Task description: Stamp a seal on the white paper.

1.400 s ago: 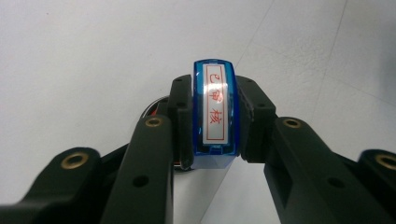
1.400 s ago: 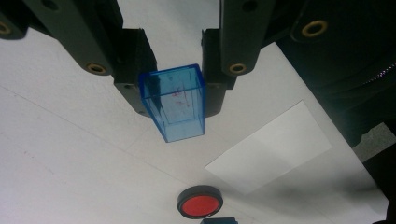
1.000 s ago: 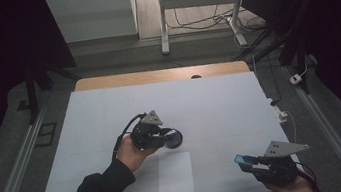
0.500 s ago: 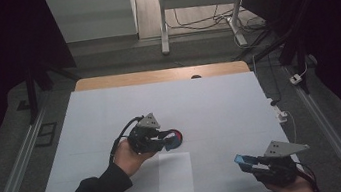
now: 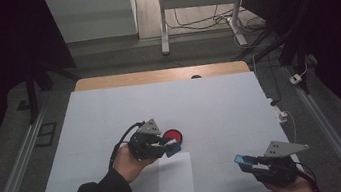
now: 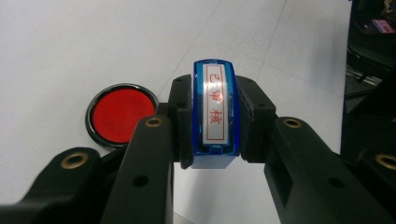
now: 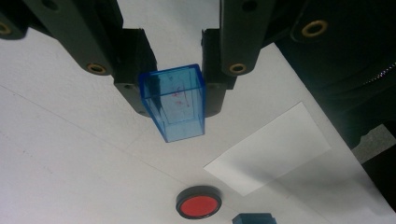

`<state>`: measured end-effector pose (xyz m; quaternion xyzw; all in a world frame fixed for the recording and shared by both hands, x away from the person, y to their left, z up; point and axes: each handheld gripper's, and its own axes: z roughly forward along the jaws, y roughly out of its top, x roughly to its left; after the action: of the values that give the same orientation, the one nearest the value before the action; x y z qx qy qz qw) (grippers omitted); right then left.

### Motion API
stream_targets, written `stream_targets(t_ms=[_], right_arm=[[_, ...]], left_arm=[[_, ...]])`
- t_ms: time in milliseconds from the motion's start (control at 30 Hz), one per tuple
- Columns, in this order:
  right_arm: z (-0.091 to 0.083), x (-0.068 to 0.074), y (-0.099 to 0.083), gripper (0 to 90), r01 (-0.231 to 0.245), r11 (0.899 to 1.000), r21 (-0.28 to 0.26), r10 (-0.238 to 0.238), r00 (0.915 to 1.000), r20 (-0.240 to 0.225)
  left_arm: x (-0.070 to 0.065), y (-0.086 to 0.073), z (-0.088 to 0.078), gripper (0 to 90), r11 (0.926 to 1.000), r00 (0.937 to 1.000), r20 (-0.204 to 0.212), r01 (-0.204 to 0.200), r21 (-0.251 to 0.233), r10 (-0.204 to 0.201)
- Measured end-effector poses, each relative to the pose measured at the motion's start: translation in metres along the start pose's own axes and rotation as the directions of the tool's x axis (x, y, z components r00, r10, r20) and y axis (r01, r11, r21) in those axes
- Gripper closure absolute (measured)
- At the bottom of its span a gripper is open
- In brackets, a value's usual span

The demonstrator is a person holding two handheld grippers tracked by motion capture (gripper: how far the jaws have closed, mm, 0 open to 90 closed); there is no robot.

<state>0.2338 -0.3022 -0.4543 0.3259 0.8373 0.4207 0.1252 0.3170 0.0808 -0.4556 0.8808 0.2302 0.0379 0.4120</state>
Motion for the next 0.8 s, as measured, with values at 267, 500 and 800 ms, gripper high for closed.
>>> stream_targets(t_ms=[267, 500, 800], right_arm=[[0.000, 0.001, 0.000, 68.7, 0.003, 1.000, 0.003, -0.003, 1.0000, 0.005], [0.000, 0.001, 0.000, 68.7, 0.006, 1.000, 0.004, -0.006, 1.0000, 0.005], [0.000, 0.001, 0.000, 68.7, 0.006, 1.000, 0.003, -0.006, 1.0000, 0.003]], left_arm=[[-0.008, -0.005, 0.001, 70.2, 1.0000, 0.9999, 0.015, 0.003, 0.008, -0.003], [-0.015, -0.011, 0.006, 70.2, 0.9995, 0.9998, 0.020, 0.000, 0.032, 0.000], [-0.023, -0.018, 0.015, 70.3, 0.9981, 0.9999, 0.010, -0.006, 0.062, 0.006]])
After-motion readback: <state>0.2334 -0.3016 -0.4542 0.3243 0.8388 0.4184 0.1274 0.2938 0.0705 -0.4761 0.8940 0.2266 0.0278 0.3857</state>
